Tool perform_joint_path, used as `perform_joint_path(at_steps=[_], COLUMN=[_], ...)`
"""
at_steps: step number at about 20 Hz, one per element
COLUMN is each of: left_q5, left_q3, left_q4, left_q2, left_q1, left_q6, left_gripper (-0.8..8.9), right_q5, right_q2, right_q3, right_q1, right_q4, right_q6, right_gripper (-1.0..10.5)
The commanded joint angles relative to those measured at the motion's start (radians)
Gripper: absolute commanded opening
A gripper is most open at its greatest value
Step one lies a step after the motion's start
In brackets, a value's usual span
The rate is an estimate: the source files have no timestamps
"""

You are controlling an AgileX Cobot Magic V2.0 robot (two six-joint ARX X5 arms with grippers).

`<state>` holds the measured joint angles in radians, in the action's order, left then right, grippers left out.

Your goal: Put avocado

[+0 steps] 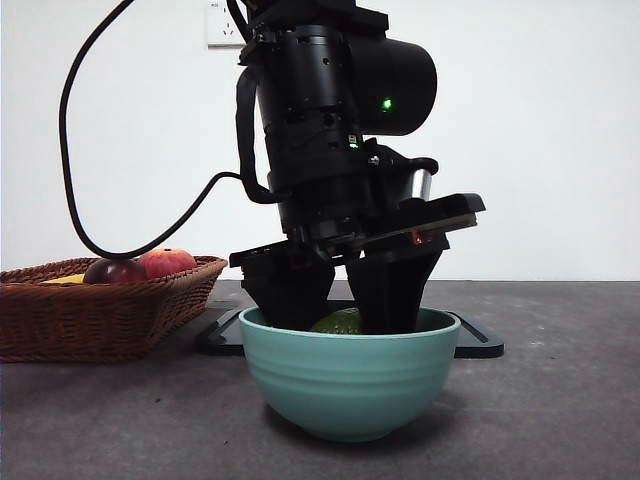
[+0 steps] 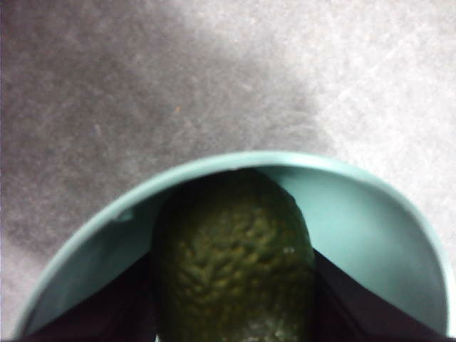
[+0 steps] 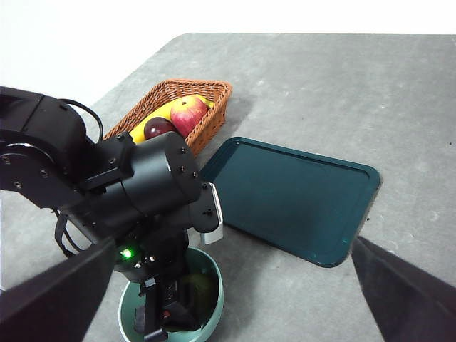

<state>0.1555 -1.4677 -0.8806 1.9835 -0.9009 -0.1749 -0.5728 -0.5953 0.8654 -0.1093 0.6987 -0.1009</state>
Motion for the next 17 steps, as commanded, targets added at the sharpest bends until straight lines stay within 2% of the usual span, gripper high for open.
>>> perform_joint_path(at_steps=[1,3,4,6,10,14,17], left_q5=[-0.002,-0.002,-0.002,-0.002,-0.002,-0.002,-0.002], left_q3=[-0.021,-0.026,-0.026,-0.026,-0.030,-0.030,-0.030], left_q4=[0.003,-0.022,-0.036,-0.056,-0.062,-0.069,-0.107], left_q2=[0.029,0.028,0.026,0.015,-0.038,-0.115,-0.192], left_q1=[-0.016,-0.016,-0.018,-0.022,-0.024,-0.024,-0.024], left_q6=[-0.006,-0.006,-0.006,-0.002,0.002,0.002,0.006], left_gripper=[1.81,2.14,2.95,3.88,4.16,5.30,5.32], right_q5=[-0.002,-0.002,-0.002,-0.002,-0.002,-0.002,-0.002], right_q2=[-0.003,-0.003,-0.003,-0.003,-0.003,-0.003,-0.003], right_q3=[0.019,0.019,0.019,0.019,0.019,0.019,0.019], right_q1=[-0.002,-0.002,-0.002,-0.002,-0.002,-0.002,-0.002], right_q4=[-0.010,-0.010,-0.010,-0.010,-0.011,-0.010,-0.010], right_q6=[0.009,0.009,0.009,0.009,0.009,0.008,0.008], right_gripper=[6.6,6.6,6.6,6.6,6.6,6.6,6.6])
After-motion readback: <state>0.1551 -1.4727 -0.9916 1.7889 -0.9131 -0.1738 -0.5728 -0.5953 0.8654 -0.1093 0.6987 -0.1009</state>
